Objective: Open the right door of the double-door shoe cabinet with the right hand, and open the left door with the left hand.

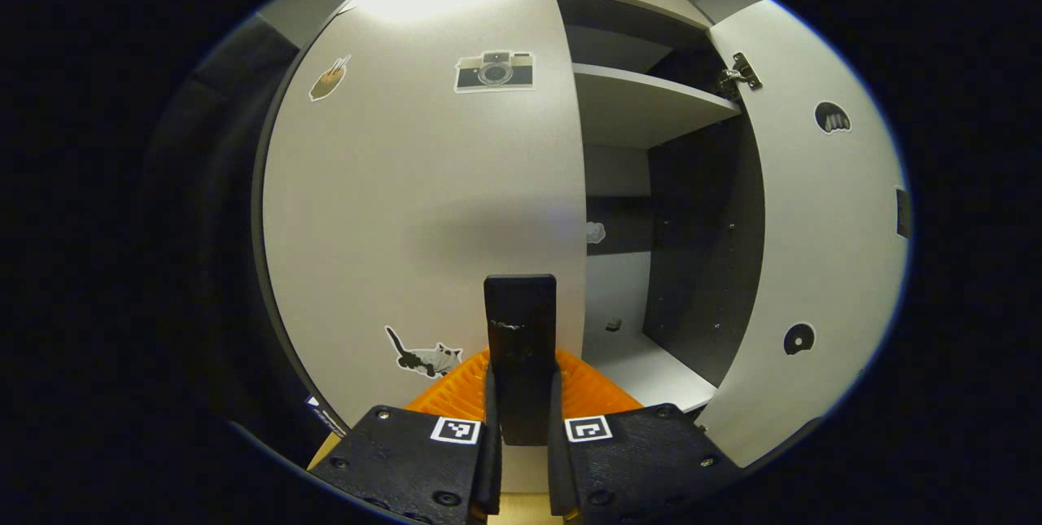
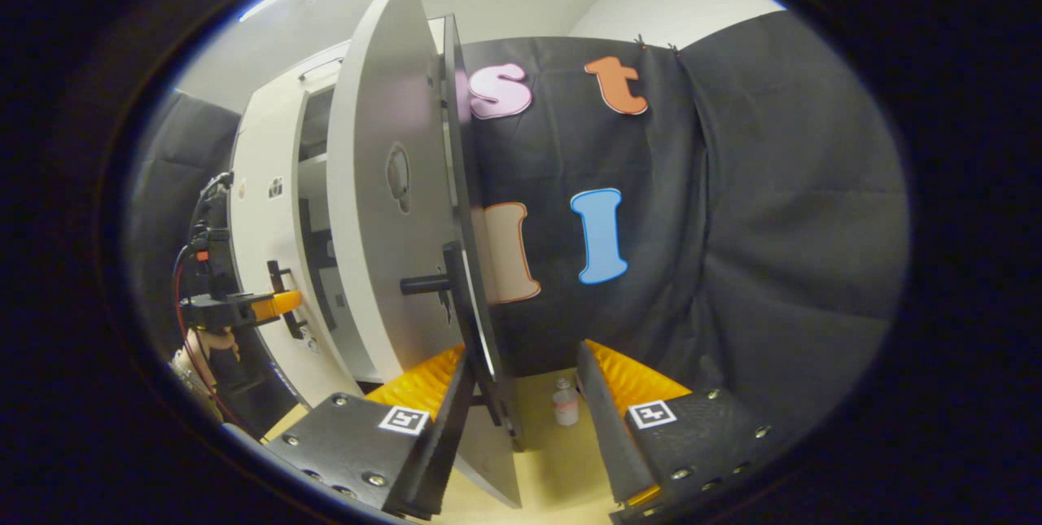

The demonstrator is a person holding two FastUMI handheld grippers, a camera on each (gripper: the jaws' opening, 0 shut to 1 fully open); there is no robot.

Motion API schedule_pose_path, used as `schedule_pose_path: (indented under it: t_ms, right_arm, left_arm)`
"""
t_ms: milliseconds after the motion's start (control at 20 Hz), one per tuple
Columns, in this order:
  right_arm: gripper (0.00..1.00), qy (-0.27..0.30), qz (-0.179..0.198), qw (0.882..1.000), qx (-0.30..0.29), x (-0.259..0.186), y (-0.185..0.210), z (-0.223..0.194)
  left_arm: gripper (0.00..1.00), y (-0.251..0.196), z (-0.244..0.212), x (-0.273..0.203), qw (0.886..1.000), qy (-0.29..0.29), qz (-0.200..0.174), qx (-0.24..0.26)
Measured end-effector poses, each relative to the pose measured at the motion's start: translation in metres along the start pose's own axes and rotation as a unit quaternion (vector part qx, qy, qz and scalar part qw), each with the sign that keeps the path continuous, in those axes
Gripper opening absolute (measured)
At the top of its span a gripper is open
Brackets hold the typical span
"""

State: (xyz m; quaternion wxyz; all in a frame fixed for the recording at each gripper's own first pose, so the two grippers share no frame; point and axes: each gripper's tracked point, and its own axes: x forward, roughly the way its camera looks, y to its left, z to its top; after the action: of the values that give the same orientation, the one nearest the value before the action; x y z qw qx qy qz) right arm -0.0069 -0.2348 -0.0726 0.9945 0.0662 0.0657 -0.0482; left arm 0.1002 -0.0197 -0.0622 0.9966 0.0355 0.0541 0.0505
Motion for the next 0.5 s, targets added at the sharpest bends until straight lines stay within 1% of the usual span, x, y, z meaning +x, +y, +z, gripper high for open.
schedule_pose_path:
  t_ms: [100,150,200,250,300,350,400,450,500]
  right_arm:
    - [0.74,0.001,-0.006,1.000,-0.006,-0.001,-0.003,0.001]
    - [0.76,0.004,-0.007,1.000,-0.008,0.001,-0.005,0.000]
    - [0.81,0.003,-0.006,1.000,-0.007,0.000,-0.004,0.000]
    - [0.75,0.003,-0.007,1.000,-0.008,-0.001,-0.004,0.001]
    - [0.78,0.002,-0.008,1.000,-0.007,0.000,-0.004,0.001]
    - [0.75,0.003,-0.008,1.000,-0.006,-0.001,-0.004,0.000]
    - [0.75,0.003,-0.009,1.000,-0.006,0.000,-0.004,0.001]
    - [0.78,0.003,-0.008,1.000,-0.006,0.000,-0.004,0.001]
    - [0.79,0.004,-0.008,1.000,-0.007,-0.001,-0.004,0.001]
  left_arm:
    - [0.24,0.001,0.000,-0.002,1.000,-0.001,-0.008,-0.001]
    - [0.24,0.001,0.000,-0.003,1.000,-0.003,-0.011,-0.003]
    - [0.24,0.001,0.000,-0.005,1.000,-0.004,-0.014,-0.002]
    - [0.24,0.001,0.000,-0.006,1.000,-0.004,-0.017,-0.001]
    - [0.24,0.002,0.000,-0.007,1.000,-0.004,-0.020,0.001]
    - [0.24,0.002,0.000,-0.008,1.000,-0.004,-0.025,-0.001]
    - [0.23,0.001,-0.001,-0.010,1.000,-0.005,-0.030,-0.003]
    - [0.24,0.003,0.000,-0.011,0.999,-0.007,-0.035,-0.003]
    - [0.24,0.003,0.000,-0.011,0.999,-0.009,-0.040,-0.002]
